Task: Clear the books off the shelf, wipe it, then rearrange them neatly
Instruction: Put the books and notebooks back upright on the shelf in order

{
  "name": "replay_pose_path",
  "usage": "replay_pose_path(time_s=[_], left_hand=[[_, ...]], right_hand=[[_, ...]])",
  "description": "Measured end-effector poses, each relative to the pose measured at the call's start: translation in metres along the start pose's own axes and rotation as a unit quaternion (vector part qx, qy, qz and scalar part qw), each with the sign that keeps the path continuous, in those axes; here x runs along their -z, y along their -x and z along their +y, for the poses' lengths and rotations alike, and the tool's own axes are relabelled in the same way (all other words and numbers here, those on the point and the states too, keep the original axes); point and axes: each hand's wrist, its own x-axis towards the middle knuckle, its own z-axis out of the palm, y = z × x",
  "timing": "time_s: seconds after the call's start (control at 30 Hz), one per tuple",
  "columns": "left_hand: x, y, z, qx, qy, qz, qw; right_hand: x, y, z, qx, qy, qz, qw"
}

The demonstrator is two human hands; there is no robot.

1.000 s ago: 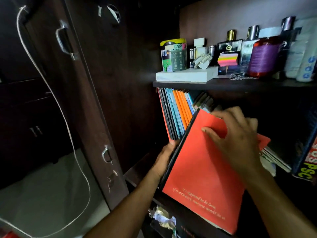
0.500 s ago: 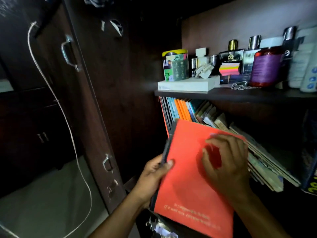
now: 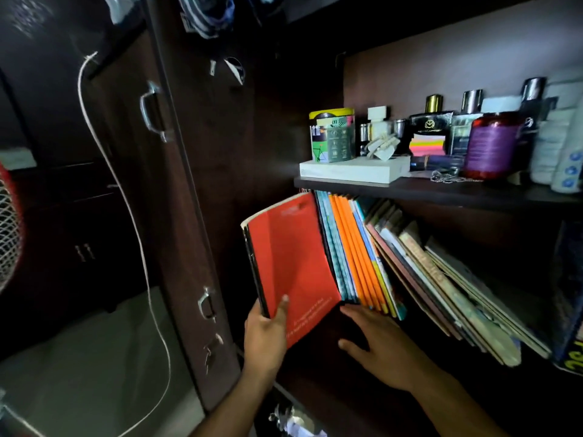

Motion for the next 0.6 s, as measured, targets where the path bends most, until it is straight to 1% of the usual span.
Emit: replay_pose_path(time_s=[0.07, 0.1, 0.2, 0.27, 0.33, 0.4, 0.47, 0.53, 0.6], left_hand=[[-0.001, -0.002, -0.002, 0.001, -0.003, 0.041, 0.999], [-0.001, -0.002, -0.003, -0.001, -0.017, 0.048, 0.999], [-0.001, 0.0, -0.001, -0.028, -0.066, 0.025, 0.997], [0.0, 0.002, 0.002, -0.03, -0.071, 0.019, 0.997], [0.0, 0.002, 0.005, -0.029, -0.072, 0.018, 0.997], [0.002, 0.003, 0.007, -0.035, -0.078, 0.007, 0.996], [0.003, 0.004, 0.009, -0.031, -0.08, -0.007, 0.996], [0.003, 0.003, 0.009, -0.023, -0.08, -0.017, 0.996], [0.003, 0.002, 0.009, -0.019, -0.084, -0.022, 0.996]], right_hand=[[-0.002, -0.001, 0.001, -0.018, 0.009, -0.005, 1.0], [-0.003, -0.001, 0.001, -0.029, 0.014, -0.004, 0.999], [-0.004, -0.001, -0.005, -0.055, 0.044, -0.001, 0.998], [-0.002, -0.005, -0.016, -0.053, 0.104, -0.019, 0.993], [0.011, -0.014, -0.031, -0.028, 0.19, -0.053, 0.98], [0.031, -0.031, -0.048, 0.027, 0.283, -0.068, 0.956], [0.055, -0.049, -0.062, 0.096, 0.378, -0.045, 0.92], [0.076, -0.068, -0.071, 0.129, 0.457, -0.031, 0.879], [0.086, -0.083, -0.074, 0.138, 0.518, -0.024, 0.844]])
